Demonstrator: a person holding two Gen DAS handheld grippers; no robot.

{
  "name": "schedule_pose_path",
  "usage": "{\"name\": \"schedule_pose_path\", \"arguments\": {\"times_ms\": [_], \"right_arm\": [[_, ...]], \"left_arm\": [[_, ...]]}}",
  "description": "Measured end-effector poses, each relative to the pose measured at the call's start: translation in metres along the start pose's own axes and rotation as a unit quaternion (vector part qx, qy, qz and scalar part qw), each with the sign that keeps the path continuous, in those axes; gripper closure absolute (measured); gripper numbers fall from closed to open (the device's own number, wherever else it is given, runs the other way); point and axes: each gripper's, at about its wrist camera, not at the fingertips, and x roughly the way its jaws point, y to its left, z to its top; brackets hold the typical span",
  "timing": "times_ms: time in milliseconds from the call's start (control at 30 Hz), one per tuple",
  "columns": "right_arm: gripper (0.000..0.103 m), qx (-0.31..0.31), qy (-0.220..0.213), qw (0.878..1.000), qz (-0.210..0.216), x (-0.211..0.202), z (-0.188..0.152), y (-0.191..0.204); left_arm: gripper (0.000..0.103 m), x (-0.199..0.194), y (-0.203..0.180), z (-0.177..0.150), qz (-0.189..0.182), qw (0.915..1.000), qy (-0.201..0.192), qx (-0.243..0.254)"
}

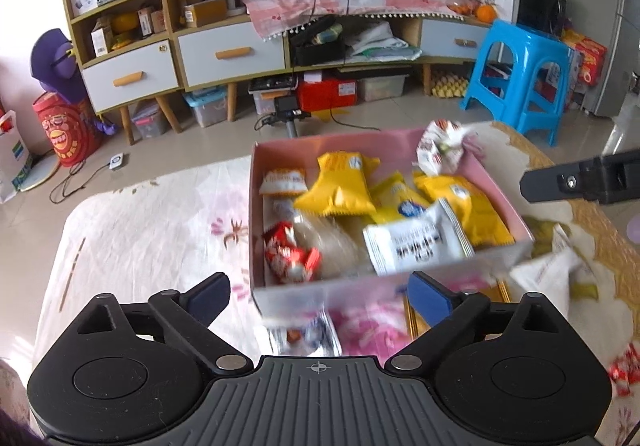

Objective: Organize snacks
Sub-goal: 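Lift both tools out of the box toward the remaining snacks, then grasp the square biscuit with the left tool while the right grasps the pink pastry pack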

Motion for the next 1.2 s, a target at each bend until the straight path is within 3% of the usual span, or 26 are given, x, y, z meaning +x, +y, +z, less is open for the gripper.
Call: {"name": "schedule_pose_path", "arguments": {"times_ms": [367, 800, 1200], "right_arm": [[0.012, -0.024, 0.001, 1.000, 0.009, -0.014, -0.033, 0.012], [0.012, -0.080, 0.033, 0.996, 0.017, -0.008, -0.061, 0.025], [0.012, -0.119, 0.065, 0.991, 0.015, 0.004, -0.077, 0.039]], "left_arm": [[0.006, -0.019, -0.001, -0.042, -0.027, 0.9995, 0.014, 0.005], [0.006, -0.013, -0.016, -0.082, -0.054, 0.9960, 0.049, 0.052], [0.009, -0.008, -0.026, -0.094, -0.093, 0.9908, 0.068, 0.071]]}}
